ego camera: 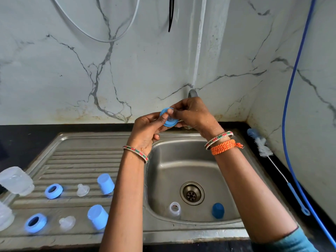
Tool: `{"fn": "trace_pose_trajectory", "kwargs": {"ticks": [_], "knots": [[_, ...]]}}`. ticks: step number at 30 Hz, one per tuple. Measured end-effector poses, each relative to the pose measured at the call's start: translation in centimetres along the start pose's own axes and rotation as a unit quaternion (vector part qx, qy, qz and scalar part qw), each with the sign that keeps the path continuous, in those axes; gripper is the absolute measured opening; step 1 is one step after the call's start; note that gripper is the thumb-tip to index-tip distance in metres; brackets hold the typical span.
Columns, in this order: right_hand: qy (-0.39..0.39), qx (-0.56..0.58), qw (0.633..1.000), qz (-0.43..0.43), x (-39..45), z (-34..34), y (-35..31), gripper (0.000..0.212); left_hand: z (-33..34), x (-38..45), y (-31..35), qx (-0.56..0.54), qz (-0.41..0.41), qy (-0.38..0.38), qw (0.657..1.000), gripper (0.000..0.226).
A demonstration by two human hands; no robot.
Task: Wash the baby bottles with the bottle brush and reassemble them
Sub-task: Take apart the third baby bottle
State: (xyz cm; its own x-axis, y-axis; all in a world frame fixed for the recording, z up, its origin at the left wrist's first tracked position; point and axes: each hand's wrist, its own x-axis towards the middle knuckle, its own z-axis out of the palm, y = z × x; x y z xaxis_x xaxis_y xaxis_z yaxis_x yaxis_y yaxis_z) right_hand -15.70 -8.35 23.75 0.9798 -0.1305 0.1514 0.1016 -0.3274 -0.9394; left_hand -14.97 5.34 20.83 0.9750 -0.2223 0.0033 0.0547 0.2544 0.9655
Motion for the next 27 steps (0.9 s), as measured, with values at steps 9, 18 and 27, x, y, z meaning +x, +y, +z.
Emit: {"fn": "trace_pose_trajectory", "kwargs": {"ticks": [9,18,27], "knots": [[-0.090,0.128,0.987,0.030,-0.4,-0.5,0.8,0.025,0.8,0.5,-0.4,0.147,0.119,0.131,0.973,0.017],[-0.019,0.064,0.998,-0.018,-0.3,-0.6,1.1,0.027,0.5,0.0,0.3,-0.044,0.020,0.041,0.998,0.020],[-0.065,0.065,0.994,-0.059,-0.6,-0.9,1.4,0.027,-1.2,0.6,-0.2,-0.134,-0.058,0.020,0.989,0.007]]}}
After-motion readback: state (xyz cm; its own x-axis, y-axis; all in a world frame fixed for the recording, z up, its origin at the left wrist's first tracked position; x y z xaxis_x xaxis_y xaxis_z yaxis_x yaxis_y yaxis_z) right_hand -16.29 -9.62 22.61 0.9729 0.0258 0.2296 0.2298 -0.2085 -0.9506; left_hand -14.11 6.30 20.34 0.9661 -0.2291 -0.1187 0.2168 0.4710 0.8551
